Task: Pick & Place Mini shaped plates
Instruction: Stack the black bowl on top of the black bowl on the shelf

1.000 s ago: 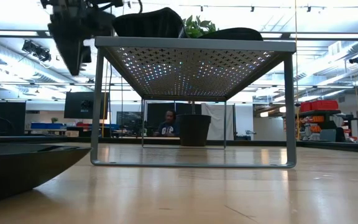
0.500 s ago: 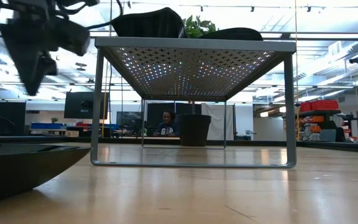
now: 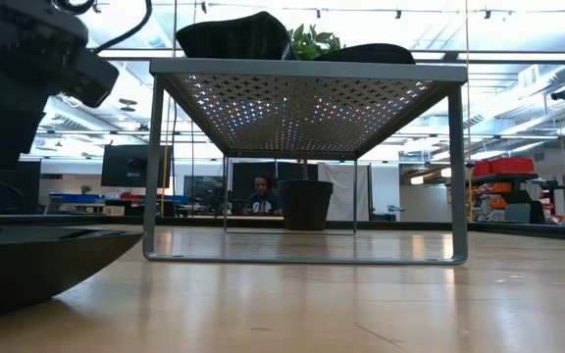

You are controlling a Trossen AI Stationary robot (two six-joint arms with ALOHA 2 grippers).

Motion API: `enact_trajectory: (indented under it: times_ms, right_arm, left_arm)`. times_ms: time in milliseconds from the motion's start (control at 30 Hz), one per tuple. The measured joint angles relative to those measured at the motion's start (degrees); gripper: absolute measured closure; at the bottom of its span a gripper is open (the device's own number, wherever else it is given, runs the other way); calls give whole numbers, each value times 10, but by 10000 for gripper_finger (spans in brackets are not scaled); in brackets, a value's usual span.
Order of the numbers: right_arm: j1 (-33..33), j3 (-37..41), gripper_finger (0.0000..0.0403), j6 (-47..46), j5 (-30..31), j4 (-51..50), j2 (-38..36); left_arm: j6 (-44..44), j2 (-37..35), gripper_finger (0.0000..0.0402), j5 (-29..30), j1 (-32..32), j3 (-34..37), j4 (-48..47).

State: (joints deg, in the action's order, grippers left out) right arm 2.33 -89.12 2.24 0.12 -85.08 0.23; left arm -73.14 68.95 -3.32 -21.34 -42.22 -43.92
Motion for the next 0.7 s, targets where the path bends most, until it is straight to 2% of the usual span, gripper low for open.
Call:
enact_trajectory:
  times_ms: [167, 367, 567, 700]
  right_arm:
    - [0, 0, 387, 0, 0, 0, 0]
    - [0, 0, 387, 0, 0, 0, 0]
    - [0, 0, 387, 0, 0, 0, 0]
    - [0, 0, 387, 0, 0, 0, 0]
  left_arm:
    - [-45, 30, 201, 23, -31, 0, 40]
    - [-81, 76, 202, 29, -55, 0, 36]
    - [-131, 113, 202, 50, -63, 0, 52]
    - [-132, 134, 202, 52, -63, 0, 85]
